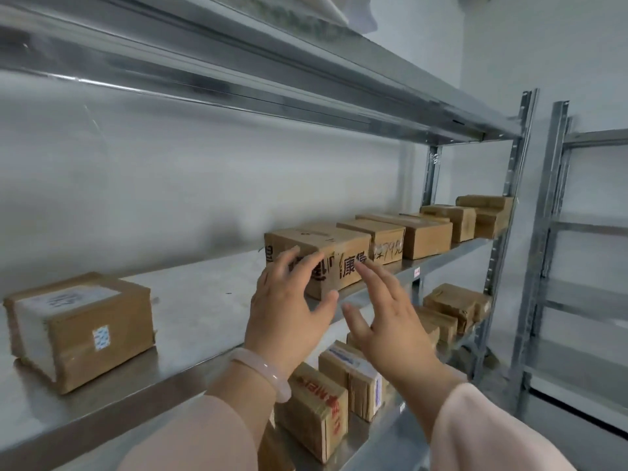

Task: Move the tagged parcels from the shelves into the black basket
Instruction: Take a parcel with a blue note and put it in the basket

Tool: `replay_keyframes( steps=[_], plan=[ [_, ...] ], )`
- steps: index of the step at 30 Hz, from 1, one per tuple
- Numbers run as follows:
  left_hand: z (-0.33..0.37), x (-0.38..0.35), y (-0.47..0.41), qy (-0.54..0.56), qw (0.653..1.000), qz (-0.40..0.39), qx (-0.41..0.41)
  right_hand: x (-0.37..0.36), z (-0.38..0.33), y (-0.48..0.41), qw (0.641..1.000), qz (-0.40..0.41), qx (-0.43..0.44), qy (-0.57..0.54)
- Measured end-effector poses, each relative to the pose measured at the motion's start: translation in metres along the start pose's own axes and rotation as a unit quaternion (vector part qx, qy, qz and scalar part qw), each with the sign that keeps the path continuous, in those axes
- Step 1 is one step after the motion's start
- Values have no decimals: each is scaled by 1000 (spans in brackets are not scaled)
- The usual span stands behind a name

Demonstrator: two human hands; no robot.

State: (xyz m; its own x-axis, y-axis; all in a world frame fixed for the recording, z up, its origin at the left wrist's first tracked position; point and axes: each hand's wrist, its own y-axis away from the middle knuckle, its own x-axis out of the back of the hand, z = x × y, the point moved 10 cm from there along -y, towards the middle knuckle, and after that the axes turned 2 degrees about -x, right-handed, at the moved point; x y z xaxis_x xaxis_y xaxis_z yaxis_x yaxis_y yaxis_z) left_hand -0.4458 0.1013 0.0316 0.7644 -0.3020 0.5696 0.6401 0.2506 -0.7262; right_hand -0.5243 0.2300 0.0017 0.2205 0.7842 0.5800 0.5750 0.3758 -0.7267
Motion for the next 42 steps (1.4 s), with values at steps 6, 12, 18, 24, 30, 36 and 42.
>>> replay_keyframes(
  steps=[6, 12, 18, 24, 30, 36, 42],
  plan=[
    [-12, -30, -51, -19, 996, 34, 80, -12, 54, -63, 994, -12, 4, -106],
    [-26, -57, -66, -33, 987, 33, 153, -39, 103, -119, 963, -85, -70, -246],
    [-26, -54, -62, -54, 982, 66, 167, -55, 108, -138, 927, -158, -107, -324],
    [-18, -22, -52, 25, 962, 205, 177, -63, 92, -133, 780, -125, -171, -588],
    [1, 0, -41, 28, 945, 307, 105, -70, 85, -142, 686, -92, -180, -699],
    [-16, 3, -43, 49, 950, 260, 166, -86, 48, -134, 586, -289, -129, -746],
    [-3, -15, -59, 33, 970, 170, 168, -56, 33, -129, 733, -190, 9, -653]
  ],
)
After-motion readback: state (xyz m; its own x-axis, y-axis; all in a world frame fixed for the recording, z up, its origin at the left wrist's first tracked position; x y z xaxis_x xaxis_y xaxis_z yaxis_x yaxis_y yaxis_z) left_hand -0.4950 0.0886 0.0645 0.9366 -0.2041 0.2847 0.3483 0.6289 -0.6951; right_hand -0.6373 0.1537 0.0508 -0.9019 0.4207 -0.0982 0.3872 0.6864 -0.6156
